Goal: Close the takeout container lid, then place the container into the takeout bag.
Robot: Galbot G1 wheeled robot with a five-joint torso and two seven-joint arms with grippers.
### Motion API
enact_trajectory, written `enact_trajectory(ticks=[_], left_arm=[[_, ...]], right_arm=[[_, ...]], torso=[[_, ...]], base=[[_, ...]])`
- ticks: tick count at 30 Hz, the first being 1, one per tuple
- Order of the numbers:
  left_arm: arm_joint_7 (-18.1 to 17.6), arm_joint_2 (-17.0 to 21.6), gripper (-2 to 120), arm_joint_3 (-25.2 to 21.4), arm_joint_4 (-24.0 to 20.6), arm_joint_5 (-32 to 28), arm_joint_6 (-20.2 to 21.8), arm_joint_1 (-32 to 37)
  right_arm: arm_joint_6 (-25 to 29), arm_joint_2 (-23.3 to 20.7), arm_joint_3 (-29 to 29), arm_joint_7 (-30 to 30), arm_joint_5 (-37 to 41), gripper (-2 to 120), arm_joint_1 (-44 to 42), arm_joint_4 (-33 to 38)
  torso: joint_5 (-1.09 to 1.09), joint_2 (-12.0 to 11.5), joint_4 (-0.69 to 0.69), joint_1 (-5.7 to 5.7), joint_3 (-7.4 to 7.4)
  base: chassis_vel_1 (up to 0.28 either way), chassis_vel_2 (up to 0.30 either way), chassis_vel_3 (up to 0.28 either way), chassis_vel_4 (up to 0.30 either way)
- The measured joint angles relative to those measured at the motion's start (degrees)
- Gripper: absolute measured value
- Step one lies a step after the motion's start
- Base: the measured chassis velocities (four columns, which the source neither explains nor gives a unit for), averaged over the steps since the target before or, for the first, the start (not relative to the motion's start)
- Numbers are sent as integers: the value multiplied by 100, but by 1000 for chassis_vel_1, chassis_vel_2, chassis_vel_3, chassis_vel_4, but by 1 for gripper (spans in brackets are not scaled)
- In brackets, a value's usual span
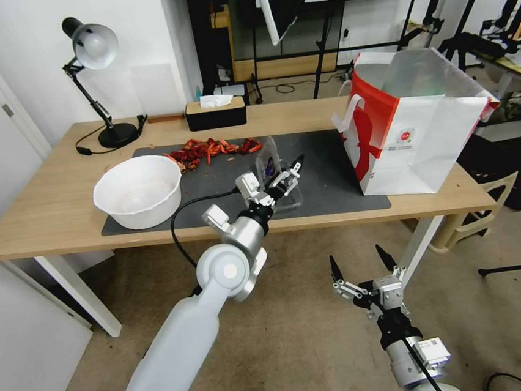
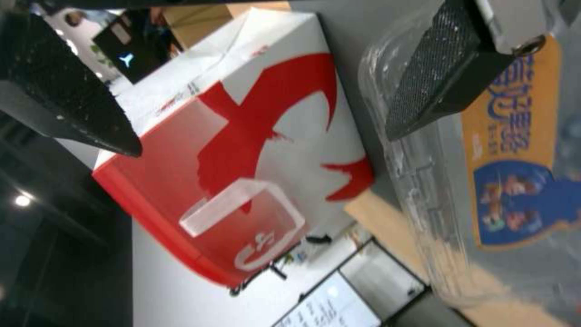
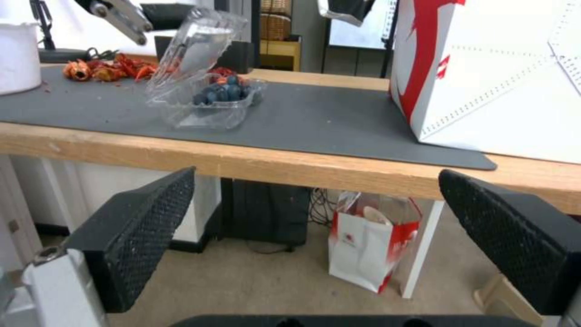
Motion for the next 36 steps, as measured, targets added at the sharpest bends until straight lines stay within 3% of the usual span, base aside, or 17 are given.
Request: enact_trajectory(ticks=[9, 20, 27, 30, 36], left_arm=[[-150, -74, 99, -26, 146, -549, 186, -164], [-813, -75, 61, 77, 312, -417, 447, -277], [-985, -26, 37, 134, 363, -272, 570, -327], [-1069, -6, 21, 147, 374, -235, 627, -354], [-1136, 12, 5, 149, 416, -202, 698, -371]], right_arm=[[-6, 0, 1, 7, 20, 100, 3, -25], [-49, 0, -4, -60, 215, 100, -3, 94], [-148, -14, -9, -183, 545, 100, 89, 222], [-285, -111, 57, -234, 892, 100, 179, 350], [-501, -239, 176, -311, 1398, 100, 312, 516]], torso=[[0, 0, 0, 0, 0], [0, 0, 0, 0, 0], [0, 0, 0, 0, -1], [0, 0, 0, 0, -1], [0, 0, 0, 0, 0]], base=[[0, 0, 0, 0], [0, 0, 0, 0], [0, 0, 0, 0], [0, 0, 0, 0], [0, 0, 0, 0]])
